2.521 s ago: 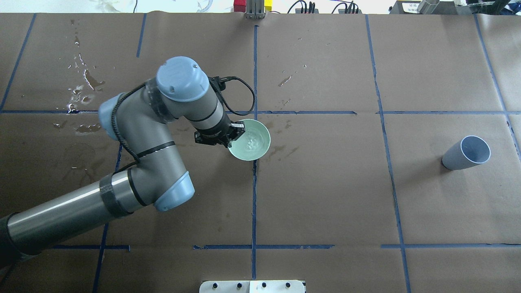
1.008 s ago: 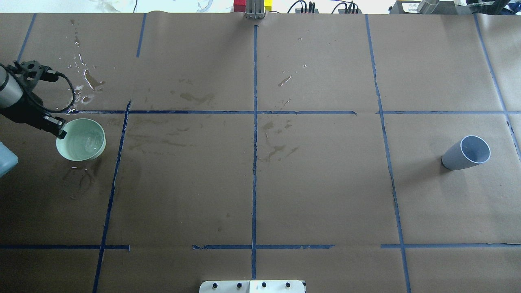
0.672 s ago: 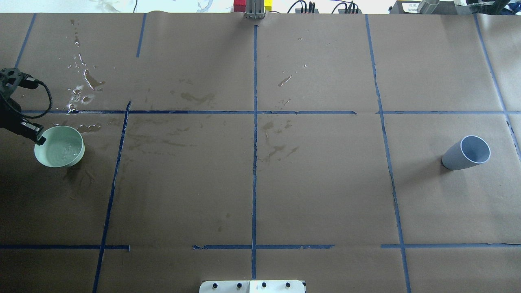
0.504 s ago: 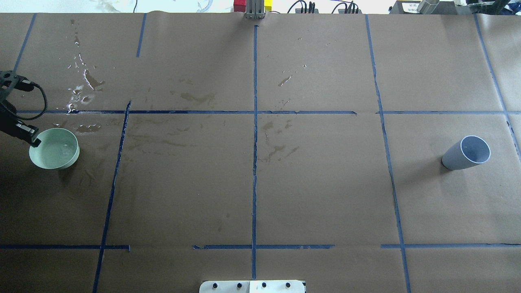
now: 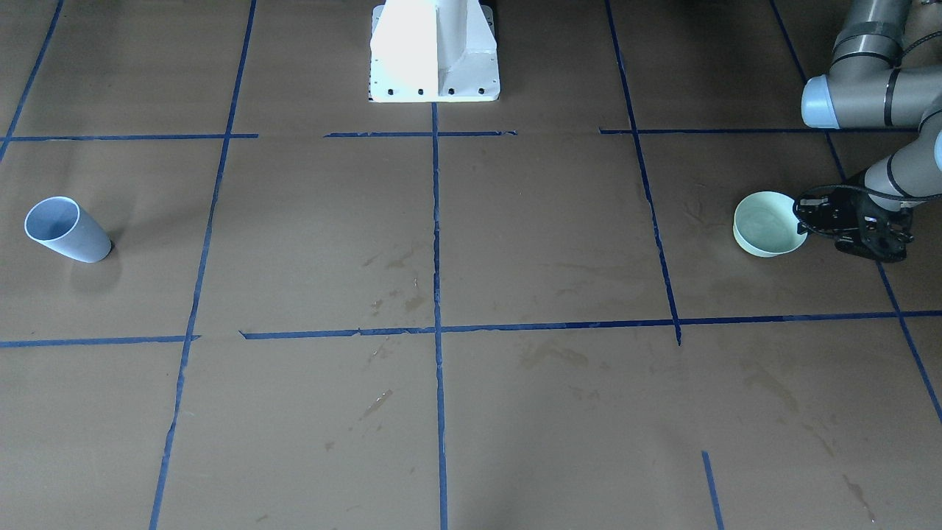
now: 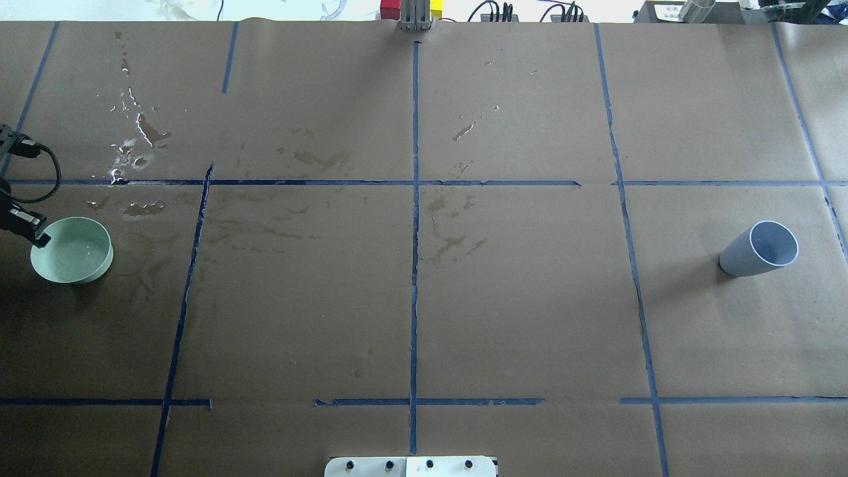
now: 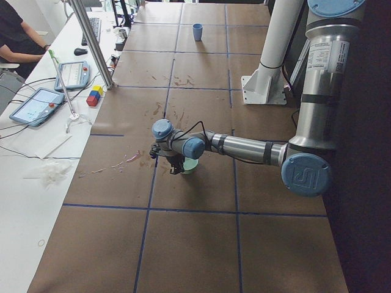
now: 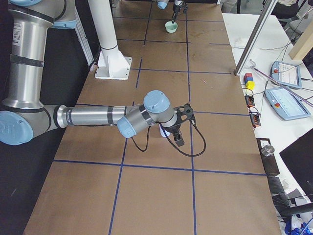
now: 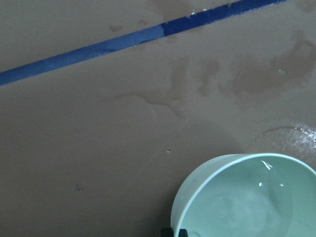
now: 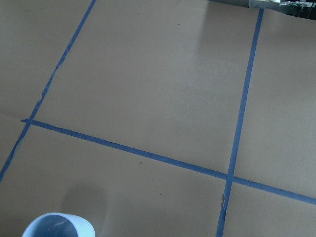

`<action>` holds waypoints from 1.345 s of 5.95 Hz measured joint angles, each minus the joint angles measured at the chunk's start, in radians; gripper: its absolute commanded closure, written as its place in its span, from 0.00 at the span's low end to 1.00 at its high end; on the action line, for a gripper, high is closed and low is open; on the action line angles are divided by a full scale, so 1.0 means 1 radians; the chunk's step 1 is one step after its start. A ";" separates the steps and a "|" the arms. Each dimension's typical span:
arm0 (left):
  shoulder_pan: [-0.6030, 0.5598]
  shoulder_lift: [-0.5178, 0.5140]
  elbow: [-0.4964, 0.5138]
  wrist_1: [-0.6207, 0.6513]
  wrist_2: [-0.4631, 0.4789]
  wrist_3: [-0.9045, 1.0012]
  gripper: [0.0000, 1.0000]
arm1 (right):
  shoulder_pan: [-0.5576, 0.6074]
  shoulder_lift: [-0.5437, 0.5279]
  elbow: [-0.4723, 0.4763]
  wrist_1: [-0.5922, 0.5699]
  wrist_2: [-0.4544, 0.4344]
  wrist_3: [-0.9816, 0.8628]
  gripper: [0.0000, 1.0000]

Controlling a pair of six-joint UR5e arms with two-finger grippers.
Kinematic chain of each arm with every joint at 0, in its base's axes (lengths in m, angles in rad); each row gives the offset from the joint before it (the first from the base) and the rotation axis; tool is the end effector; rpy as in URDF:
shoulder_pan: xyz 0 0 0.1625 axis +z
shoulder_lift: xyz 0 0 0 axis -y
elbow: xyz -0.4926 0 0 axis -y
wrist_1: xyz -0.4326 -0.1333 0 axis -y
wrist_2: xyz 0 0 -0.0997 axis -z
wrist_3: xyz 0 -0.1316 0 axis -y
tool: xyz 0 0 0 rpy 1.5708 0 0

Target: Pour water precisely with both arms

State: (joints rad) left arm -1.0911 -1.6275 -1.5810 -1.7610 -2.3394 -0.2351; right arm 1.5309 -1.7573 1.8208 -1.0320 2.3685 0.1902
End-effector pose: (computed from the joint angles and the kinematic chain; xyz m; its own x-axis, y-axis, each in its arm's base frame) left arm 0.2306 -0.5339 0.6915 0.6448 0.2753 -0.7130 -0.3045 0.9482 0.0907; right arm 0.0201 -0.4758 0.6384 0.6755 -0.2696 0.6863 -0.0966 0.8904 0.4448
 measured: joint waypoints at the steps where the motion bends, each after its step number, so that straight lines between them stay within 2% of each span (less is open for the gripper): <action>1: -0.001 0.001 0.009 0.000 0.000 0.001 0.00 | 0.000 0.001 0.000 -0.001 0.000 0.000 0.00; 3: -0.070 0.002 0.009 0.000 -0.016 0.001 0.00 | -0.006 0.001 0.000 -0.011 0.002 0.000 0.00; 5: -0.200 0.002 -0.021 0.006 -0.046 0.000 0.00 | -0.023 0.001 -0.002 -0.087 0.011 -0.024 0.00; 7: -0.338 0.011 -0.059 0.015 -0.052 0.022 0.00 | -0.046 0.000 -0.007 -0.252 0.009 -0.170 0.00; 8: -0.380 0.044 -0.065 0.018 -0.053 0.078 0.00 | -0.059 0.013 -0.010 -0.382 0.006 -0.278 0.00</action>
State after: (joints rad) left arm -1.4709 -1.5839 -1.6461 -1.7432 -2.3919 -0.1574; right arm 1.4719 -1.7440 1.8108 -1.4137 2.3740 -0.0878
